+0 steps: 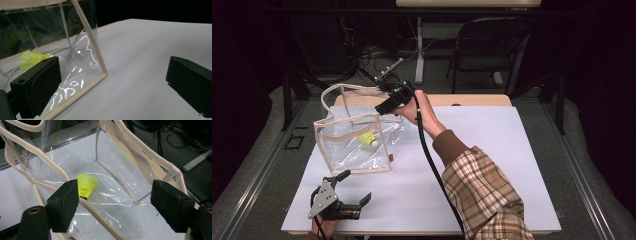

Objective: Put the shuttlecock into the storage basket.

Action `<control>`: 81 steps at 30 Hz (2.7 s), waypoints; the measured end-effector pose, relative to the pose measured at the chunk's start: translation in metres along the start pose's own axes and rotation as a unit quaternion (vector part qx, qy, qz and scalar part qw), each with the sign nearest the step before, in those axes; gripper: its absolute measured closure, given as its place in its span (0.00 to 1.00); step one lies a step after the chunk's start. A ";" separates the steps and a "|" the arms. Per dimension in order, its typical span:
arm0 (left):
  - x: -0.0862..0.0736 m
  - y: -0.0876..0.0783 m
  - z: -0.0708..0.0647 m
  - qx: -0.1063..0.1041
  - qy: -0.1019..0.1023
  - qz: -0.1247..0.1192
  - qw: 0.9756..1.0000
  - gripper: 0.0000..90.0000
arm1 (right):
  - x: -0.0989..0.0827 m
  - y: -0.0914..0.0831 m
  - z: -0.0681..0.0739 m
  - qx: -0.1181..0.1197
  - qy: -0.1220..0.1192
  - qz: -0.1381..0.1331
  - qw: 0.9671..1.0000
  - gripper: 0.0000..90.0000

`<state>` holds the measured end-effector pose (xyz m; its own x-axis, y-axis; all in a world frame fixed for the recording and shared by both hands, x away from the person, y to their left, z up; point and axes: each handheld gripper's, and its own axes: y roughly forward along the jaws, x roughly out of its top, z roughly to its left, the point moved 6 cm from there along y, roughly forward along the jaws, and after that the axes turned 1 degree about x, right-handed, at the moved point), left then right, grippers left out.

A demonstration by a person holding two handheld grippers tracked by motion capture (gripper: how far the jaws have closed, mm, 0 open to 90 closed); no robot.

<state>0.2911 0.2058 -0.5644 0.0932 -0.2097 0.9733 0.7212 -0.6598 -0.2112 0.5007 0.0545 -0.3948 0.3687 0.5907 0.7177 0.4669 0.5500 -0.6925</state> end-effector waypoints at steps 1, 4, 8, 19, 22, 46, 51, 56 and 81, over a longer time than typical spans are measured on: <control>0.000 0.000 0.000 0.000 0.000 0.000 1.000 0.00 | -0.001 -0.001 0.001 0.003 0.000 -0.001 1.000 0.21; 0.000 0.001 0.000 0.001 0.000 0.000 1.000 0.00 | -0.002 -0.006 0.002 0.012 -0.003 -0.006 1.000 0.16; 0.000 0.002 0.000 0.000 0.002 0.002 1.000 0.00 | -0.007 -0.013 0.003 0.020 -0.003 -0.011 1.000 0.11; 0.000 0.006 0.000 0.001 0.001 0.003 1.000 0.00 | -0.019 -0.034 -0.003 0.030 0.006 -0.027 0.999 0.02; 0.000 0.006 0.000 0.002 0.001 0.004 1.000 0.00 | -0.021 -0.039 -0.004 0.030 0.005 -0.031 0.999 0.01; 0.000 0.004 -0.001 -0.003 0.003 0.003 1.000 0.00 | -0.074 -0.066 -0.005 0.018 0.004 -0.049 0.999 0.00; 0.000 0.004 -0.001 -0.002 0.001 0.002 1.000 0.00 | -0.086 -0.073 -0.005 0.012 0.007 -0.061 0.998 0.00; 0.000 0.004 -0.001 -0.002 0.001 0.002 1.000 0.00 | -0.100 -0.081 -0.003 0.010 0.006 -0.064 0.998 0.00; 0.000 0.004 -0.001 0.000 0.003 0.002 1.000 0.00 | -0.169 -0.120 -0.002 -0.032 0.018 -0.110 0.993 0.00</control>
<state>0.2936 0.2027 -0.5650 0.0914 -0.2159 0.9721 0.7212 -0.6588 -0.2141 0.3840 -0.1123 -0.4327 0.2798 0.4378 0.8544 0.5898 0.6239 -0.5128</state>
